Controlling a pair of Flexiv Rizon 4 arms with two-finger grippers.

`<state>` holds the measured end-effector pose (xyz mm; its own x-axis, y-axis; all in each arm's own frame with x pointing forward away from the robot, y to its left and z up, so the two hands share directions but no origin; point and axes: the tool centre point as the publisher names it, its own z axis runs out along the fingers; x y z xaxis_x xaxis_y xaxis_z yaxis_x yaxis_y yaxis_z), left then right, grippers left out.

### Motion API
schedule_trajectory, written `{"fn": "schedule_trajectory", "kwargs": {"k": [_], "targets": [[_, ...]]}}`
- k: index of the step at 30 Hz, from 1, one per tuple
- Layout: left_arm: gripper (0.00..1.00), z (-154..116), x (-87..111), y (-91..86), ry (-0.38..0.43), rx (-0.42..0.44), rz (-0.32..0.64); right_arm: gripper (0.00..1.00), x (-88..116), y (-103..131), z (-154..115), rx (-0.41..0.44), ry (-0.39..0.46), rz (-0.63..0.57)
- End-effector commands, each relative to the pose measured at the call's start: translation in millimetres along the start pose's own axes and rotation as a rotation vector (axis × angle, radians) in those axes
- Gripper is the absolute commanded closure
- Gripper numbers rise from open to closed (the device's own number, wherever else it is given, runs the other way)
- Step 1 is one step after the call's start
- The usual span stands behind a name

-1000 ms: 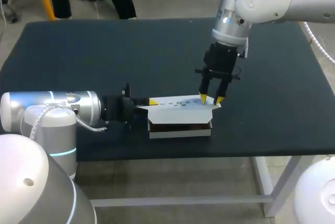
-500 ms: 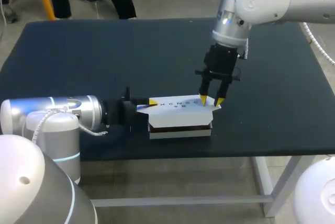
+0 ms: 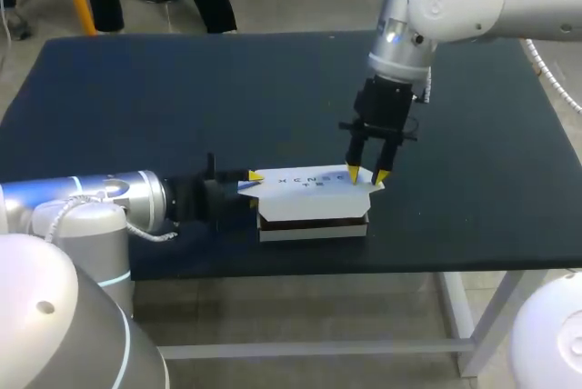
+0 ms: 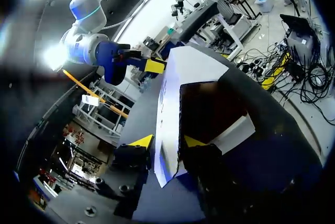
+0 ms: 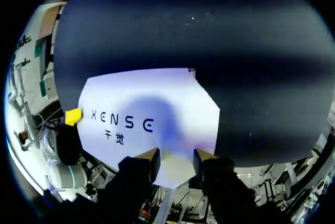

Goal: Assemble the packaging by folding the flat box into shape, placing the metal phone stand inside, and closing the box properly

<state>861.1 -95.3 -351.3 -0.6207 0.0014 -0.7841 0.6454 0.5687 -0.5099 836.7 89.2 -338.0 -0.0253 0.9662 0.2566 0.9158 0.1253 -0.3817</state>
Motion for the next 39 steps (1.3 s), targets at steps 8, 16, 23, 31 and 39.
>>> {"fn": "schedule_trajectory", "kwargs": {"k": [8, 16, 23, 31, 39], "targets": [[0.31, -69, -2.3, -7.0, 0.034, -0.101, -0.059, 0.54, -2, 1, 2, 0.0, 0.006, 0.001], [0.0, -105, -28.1, -0.9, 0.245, -0.225, -0.309, 0.53, -3, 1, 4, -0.005, 0.01, 0.003], [0.0, -115, -38.0, 1.5, 0.2, -0.549, -0.177, 0.52, -4, 0, 5, -0.008, 0.013, 0.003], [0.0, -113, -40.7, 1.4, 0.22, -0.5, -0.196, 0.52, -5, 1, 5, -0.006, 0.012, 0.008], [0.0, -101, -64.3, -6.4, 0.376, -0.523, -0.479, 0.53, -4, 3, 8, -0.002, 0.013, 0.015]]}}
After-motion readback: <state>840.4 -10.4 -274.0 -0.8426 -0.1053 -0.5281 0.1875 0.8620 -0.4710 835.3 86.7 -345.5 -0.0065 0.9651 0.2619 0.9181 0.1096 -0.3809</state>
